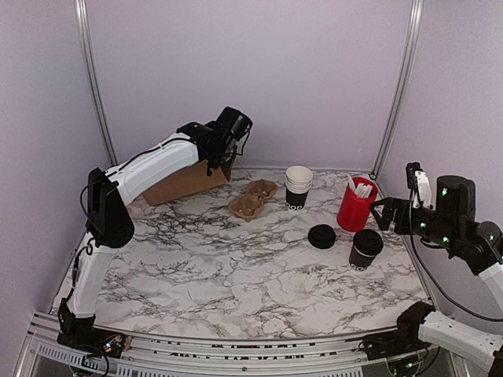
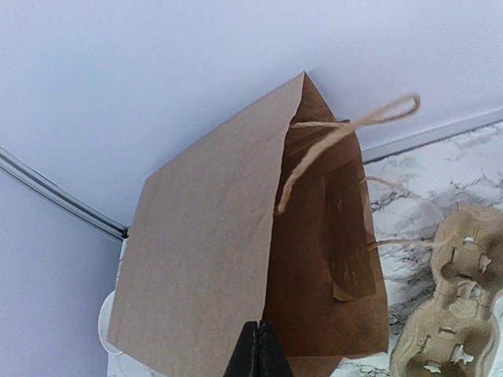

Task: Pack the takeout coffee

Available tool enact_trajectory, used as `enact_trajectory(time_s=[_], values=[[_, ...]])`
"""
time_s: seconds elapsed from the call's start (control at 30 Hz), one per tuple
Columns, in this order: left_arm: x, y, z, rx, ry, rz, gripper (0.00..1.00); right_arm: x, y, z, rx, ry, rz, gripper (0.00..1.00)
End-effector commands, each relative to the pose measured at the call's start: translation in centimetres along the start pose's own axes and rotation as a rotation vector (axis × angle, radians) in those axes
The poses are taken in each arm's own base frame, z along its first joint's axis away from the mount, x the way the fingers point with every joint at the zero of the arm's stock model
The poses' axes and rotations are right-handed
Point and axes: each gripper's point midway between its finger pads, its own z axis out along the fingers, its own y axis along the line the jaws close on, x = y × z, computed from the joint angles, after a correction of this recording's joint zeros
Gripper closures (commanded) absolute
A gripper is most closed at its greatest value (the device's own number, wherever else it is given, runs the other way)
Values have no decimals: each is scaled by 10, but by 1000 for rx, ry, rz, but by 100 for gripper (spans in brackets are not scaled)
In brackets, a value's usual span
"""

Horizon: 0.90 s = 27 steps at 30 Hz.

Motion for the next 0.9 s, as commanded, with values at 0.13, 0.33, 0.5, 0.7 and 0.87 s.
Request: enact_trajectory(time_s=[0.13,0.33,0.5,0.7,0.87], values=[[-50,83,-71,-29,-126,-128,100,-2,12,12,-43,47,-22,0],[-54,117,-106,-2,-157,-222,100,1,28,28,-80,104,-22,1],[-45,136,-128,51,-163,-289,100,6,59,52,-95,167,-65,2],[-18,162,-146,120,-139,-377,100,14,119,87,-177,201,-179,4],[7,186,-160,185,-122,-479,100,24,161,127,-200,243,-293,9]])
